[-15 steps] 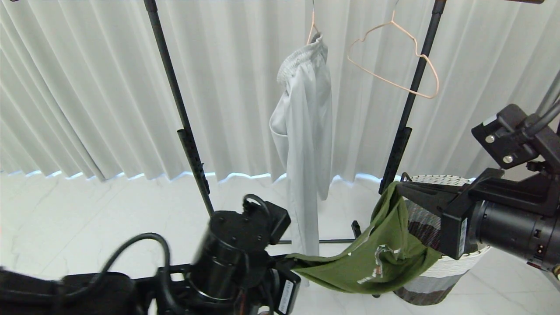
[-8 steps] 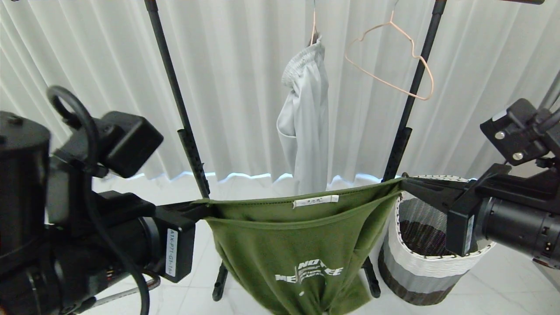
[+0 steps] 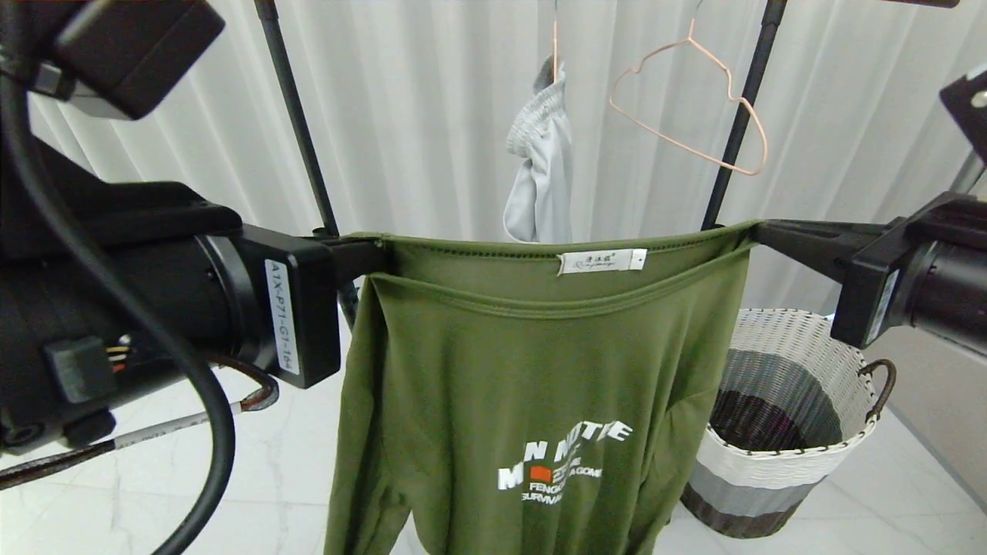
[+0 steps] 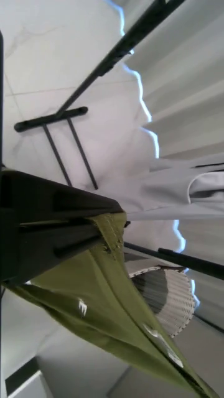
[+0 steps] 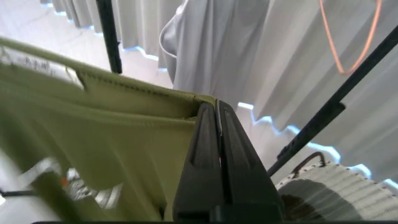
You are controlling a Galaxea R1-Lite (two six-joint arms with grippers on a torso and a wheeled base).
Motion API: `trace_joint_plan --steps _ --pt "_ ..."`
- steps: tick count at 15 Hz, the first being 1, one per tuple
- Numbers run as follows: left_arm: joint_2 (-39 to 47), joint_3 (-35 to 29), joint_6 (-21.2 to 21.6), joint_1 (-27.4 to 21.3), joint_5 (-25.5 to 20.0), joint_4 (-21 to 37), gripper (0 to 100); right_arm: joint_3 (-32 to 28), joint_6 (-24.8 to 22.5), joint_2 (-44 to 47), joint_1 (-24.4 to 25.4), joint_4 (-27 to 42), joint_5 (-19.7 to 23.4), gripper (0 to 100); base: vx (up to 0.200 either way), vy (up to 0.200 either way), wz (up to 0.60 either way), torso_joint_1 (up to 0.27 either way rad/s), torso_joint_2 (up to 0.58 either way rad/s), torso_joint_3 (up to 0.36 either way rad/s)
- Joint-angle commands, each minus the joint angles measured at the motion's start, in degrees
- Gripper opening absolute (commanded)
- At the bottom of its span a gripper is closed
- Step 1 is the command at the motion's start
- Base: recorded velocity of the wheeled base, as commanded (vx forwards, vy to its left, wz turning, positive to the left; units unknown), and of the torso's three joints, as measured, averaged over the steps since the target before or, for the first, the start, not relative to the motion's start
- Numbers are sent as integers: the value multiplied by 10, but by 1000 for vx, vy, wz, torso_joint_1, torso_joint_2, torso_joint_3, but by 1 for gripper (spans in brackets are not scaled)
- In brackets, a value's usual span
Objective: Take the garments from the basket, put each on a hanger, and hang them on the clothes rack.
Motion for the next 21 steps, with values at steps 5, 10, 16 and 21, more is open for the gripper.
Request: trace_joint_plan --steps 5,10,16,21 --pt "14 -6 14 -29 43 0 0 -47 -23 -26 0 61 -1 0 0 0 0 0 0 0" --pt "21 -4 22 -41 45 -12 0 -52 -61 -114 5 181 5 0 0 0 0 0 0 0" --pt "60 -15 104 -5 43 -103 0 -48 -62 -150 143 234 25 0 0 0 0 0 0 0" --pt "96 -58 118 18 41 -135 0 -32 -64 -140 205 235 24 0 0 0 0 0 0 0"
